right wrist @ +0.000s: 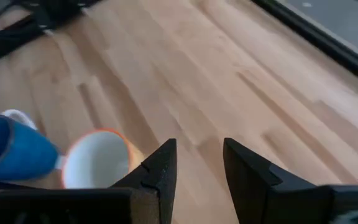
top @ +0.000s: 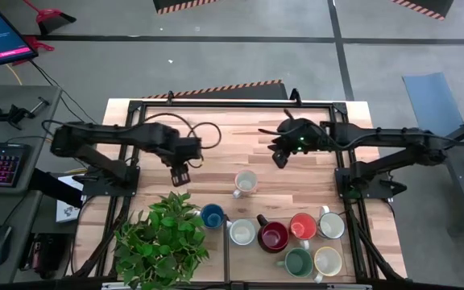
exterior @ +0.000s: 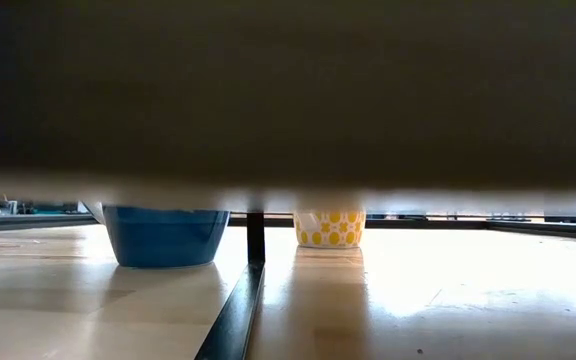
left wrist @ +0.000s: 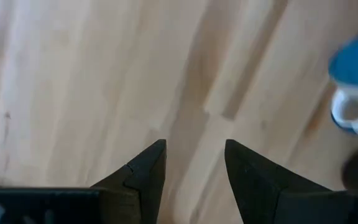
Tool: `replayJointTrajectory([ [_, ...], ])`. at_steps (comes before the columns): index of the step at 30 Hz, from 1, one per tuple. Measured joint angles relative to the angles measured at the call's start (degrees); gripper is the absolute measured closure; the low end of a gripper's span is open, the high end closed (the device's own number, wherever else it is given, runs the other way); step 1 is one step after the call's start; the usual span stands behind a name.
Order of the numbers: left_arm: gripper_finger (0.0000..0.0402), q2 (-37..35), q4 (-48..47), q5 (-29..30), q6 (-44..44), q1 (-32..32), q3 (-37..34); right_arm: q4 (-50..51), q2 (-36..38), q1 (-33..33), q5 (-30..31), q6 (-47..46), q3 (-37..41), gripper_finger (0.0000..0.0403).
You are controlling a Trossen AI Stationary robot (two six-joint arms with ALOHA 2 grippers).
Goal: Place coffee mugs
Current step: Put the yellow patterned mug on the shelf
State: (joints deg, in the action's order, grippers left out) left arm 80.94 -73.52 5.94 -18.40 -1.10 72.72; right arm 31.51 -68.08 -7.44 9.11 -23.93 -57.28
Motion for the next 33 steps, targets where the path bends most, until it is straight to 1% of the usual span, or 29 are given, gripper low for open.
replayJointTrajectory([
  [3, 0.0248, -3.61, 5.25, 3.31, -1.88, 0.0, -3.34, -3.37, -2.99, 0.0, -3.12, 1.92, 0.0, 0.0292],
  [5, 0.0248, -5.03, 7.71, 4.12, -1.94, 0.0, -4.53, -5.03, -4.85, 0.0, -4.89, 2.4, 0.0, 0.0292],
  [8, 0.0248, -5.37, 9.72, 4.42, -1.89, 0.0, -5.05, -5.63, -7.29, 0.0, -6.58, 1.96, 0.0, 0.0292],
  [11, 0.0248, -5.37, 10.11, 4.96, -1.12, 0.0, -5.96, -7.12, -10.01, 0.18, -10.13, 1.93, 0.0, 0.0292],
  [14, 0.0248, -5.3, 10.47, 4.96, -0.77, 0.0, -7.16, -9.67, -12.76, 1.06, -12.21, 2.16, -0.18, 0.0292],
  [19, 0.0248, -5.41, 10.56, 4.98, 0.11, 0.01, -8.52, -9.4, -16.78, 2.94, -12.59, 4.76, -3.79, 0.0292],
  [23, 0.0248, -6.3, 10.99, 5.25, 1.96, 0.04, -11.11, -5.58, -19.93, 4.32, -12.54, 8.13, -7.24, 0.0292],
  [27, 0.0248, -9.41, 14.21, 5.22, 2.04, 0.03, -14.47, -1.6, -22.82, 5.19, -12.36, 9.43, -9.27, 0.0292],
  [30, 0.0248, -12.64, 17.9, 5.44, 2.0, 0.04, -16.88, -1.58, -24.21, 5.49, -12.37, 9.45, -10.03, 0.0292],
  [33, 0.0248, -15.86, 18.87, 6.7, 1.18, 0.02, -18.99, -1.75, -25.36, 5.68, -12.38, 9.47, -10.8, 0.0292],
])
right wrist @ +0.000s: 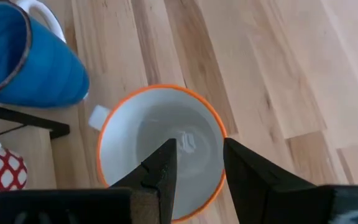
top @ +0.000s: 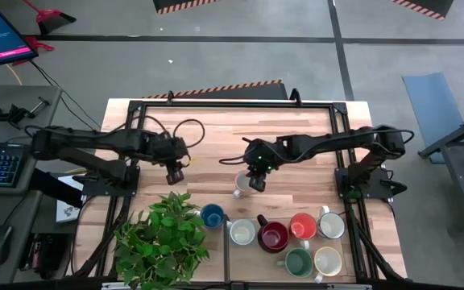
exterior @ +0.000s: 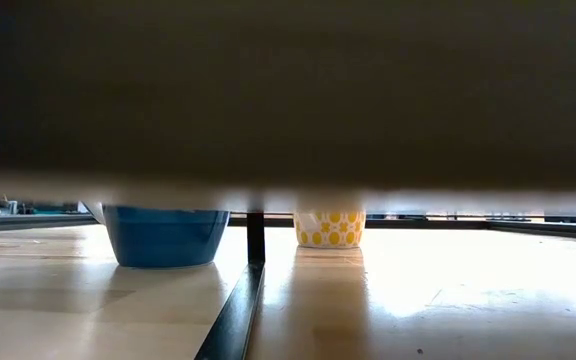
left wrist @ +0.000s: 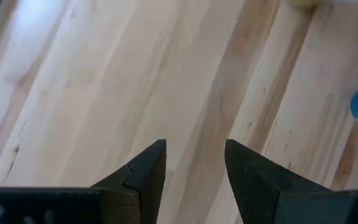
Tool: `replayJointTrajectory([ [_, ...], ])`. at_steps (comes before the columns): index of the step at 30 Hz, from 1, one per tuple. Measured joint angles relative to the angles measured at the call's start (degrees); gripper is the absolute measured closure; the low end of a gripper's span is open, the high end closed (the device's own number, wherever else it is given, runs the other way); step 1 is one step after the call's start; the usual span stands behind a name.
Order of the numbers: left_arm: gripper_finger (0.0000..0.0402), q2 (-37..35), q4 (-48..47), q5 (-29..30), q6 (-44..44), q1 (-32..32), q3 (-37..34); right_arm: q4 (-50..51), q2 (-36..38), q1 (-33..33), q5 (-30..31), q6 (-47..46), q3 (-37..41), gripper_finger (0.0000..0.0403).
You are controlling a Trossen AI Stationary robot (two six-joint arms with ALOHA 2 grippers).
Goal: Place coffee mugs
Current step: Put the yellow patterned mug on the shelf
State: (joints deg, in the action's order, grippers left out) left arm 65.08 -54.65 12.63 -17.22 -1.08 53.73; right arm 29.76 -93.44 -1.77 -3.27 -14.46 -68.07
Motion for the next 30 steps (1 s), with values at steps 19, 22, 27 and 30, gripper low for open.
replayJointTrajectory([
  [19, 0.0248, -3.38, 2.16, 0.45, -1.72, -0.02, -2.26, -0.45, -4.95, 0.32, -0.97, 2.78, -0.55, 0.0292],
  [22, 0.0248, -3.38, 2.17, 0.45, -1.72, -0.02, -2.26, -0.35, -4.95, 0.34, -1.48, 2.96, -0.55, 0.0292],
  [27, 0.0248, -3.38, 2.23, 0.45, -2.65, -0.02, -2.26, 1.3, -5.41, 0.34, -1.59, 2.95, -0.53, 0.0292],
  [30, 0.0248, -3.38, 2.31, 0.45, -3.41, -0.02, -2.26, 1.58, -5.65, 0.31, -1.3, 2.95, -0.54, 0.0292],
])
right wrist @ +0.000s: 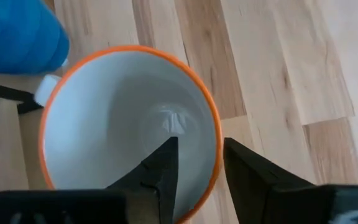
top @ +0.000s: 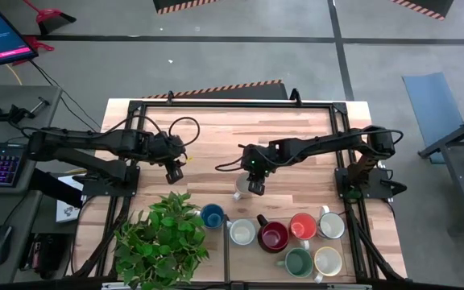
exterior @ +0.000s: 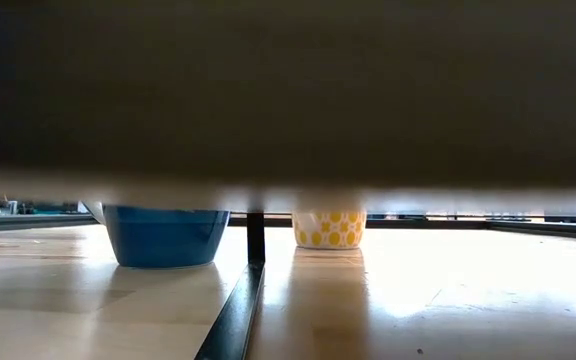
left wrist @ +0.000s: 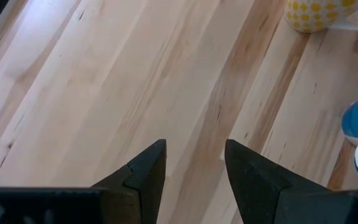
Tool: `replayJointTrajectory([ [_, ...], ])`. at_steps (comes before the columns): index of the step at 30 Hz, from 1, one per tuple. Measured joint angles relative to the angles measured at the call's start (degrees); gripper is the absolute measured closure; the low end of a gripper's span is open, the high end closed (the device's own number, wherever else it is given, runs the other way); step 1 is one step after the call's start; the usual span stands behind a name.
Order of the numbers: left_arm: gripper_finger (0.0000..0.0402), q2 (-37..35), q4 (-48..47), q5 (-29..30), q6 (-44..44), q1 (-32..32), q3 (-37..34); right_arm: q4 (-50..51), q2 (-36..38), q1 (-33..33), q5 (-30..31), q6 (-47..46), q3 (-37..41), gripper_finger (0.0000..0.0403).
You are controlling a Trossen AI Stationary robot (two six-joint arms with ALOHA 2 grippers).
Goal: Place coffee mugs
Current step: Put the yellow patterned mug on the shelf
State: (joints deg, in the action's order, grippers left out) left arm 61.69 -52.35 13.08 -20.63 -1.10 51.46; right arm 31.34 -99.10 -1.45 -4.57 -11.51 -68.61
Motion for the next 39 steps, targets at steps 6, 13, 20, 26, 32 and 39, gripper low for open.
replayJointTrajectory([
  [6, 0.0248, 0.0, 0.01, -0.02, -1.76, 0.0, 0.0, 0.82, -1.37, 0.02, 0.39, -0.12, -0.01, 0.0292],
  [13, 0.0248, 0.0, 0.08, -0.26, 1.22, 0.02, 0.0, -0.76, -3.33, 0.07, 0.01, -4.36, 0.03, 0.0292],
  [20, 0.0248, 0.02, 0.14, -0.31, 2.8, 0.04, 0.0, -3.29, -3.6, 0.09, 0.06, -9.27, 0.03, 0.0292],
  [26, 0.0248, 0.0, 0.36, -0.46, 6.13, 0.04, 0.02, -3.87, -3.6, 0.11, 0.93, -12.97, 0.03, 0.0301],
  [32, 0.0248, 0.02, 0.43, -0.46, 7.34, 0.04, 0.02, -5.28, -3.6, 0.11, 2.96, -13.97, 0.05, 0.0387],
  [39, 0.0248, 0.02, 1.55, -0.46, 7.86, 0.04, 0.02, -3.79, -3.53, 0.62, 9.42, -13.17, -3.49, 0.0399],
])
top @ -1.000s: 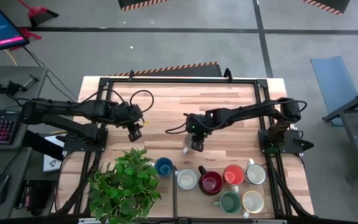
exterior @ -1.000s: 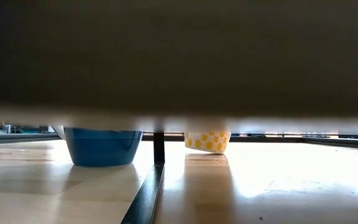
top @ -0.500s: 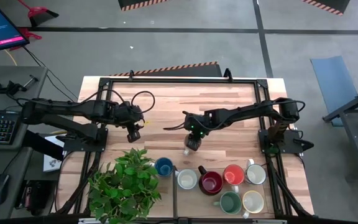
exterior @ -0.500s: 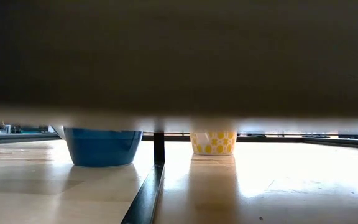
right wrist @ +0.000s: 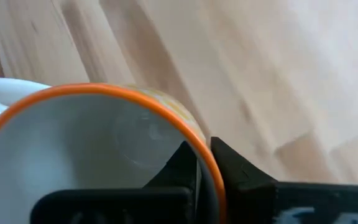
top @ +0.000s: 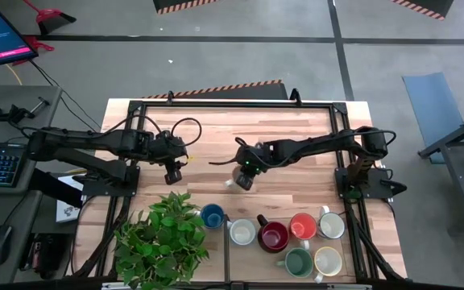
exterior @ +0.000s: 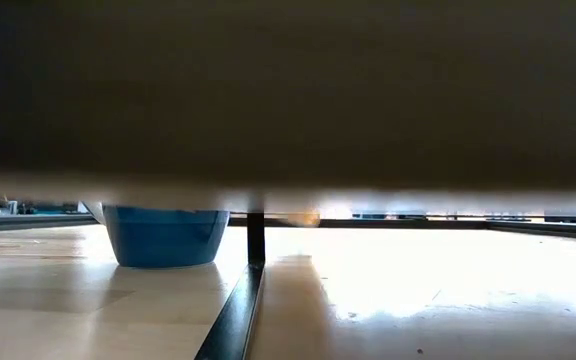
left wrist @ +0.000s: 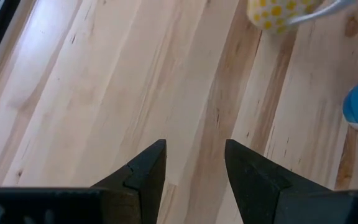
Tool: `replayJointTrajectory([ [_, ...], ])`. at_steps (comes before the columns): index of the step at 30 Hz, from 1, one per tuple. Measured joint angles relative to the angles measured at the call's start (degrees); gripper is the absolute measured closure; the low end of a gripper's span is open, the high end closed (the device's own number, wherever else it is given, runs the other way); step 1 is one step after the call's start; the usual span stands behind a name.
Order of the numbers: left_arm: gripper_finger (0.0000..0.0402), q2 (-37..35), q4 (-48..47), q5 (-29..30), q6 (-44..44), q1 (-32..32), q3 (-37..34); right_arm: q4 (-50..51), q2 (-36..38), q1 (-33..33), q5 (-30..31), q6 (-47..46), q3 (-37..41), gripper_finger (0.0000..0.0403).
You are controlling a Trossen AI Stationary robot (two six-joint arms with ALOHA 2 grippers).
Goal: Place coffee mugs
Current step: Put the yellow patterned mug on the shelf
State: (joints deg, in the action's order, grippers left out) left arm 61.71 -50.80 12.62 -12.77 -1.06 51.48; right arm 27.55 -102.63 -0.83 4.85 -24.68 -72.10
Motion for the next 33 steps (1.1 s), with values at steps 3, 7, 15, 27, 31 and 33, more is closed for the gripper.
replayJointTrajectory([
  [3, 0.0248, 0.0, 0.22, 0.0, 2.19, 0.0, 0.0, 6.74, 0.79, 0.74, 2.23, 1.81, -6.52, 0.04],
  [7, 0.0248, 0.0, 0.12, 0.0, 4.48, 0.0, 0.0, 23.07, 0.81, 3.52, 6.69, 3.73, -18.49, 0.0401],
  [15, 0.0248, 0.0, -0.35, 1.35, 7.44, -0.04, 0.0, 47.25, 1.01, 14.78, 14.59, -6.56, -41.05, 0.0402],
  [27, 0.0248, 0.0, -0.33, 1.68, 8.54, -0.04, 0.0, 48.26, -1.41, 32.55, 12.74, -27.71, -44.0, 0.0402],
  [31, 0.0248, 0.0, -0.32, 1.68, 8.62, -0.04, 0.02, 47.09, -4.57, 37.1, 9.97, -30.1, -43.98, 0.0402],
  [33, 0.0248, 0.0, -0.33, 1.68, 9.05, -0.04, 0.02, 46.76, -6.43, 39.0, 8.39, -30.31, -44.42, 0.0403],
])
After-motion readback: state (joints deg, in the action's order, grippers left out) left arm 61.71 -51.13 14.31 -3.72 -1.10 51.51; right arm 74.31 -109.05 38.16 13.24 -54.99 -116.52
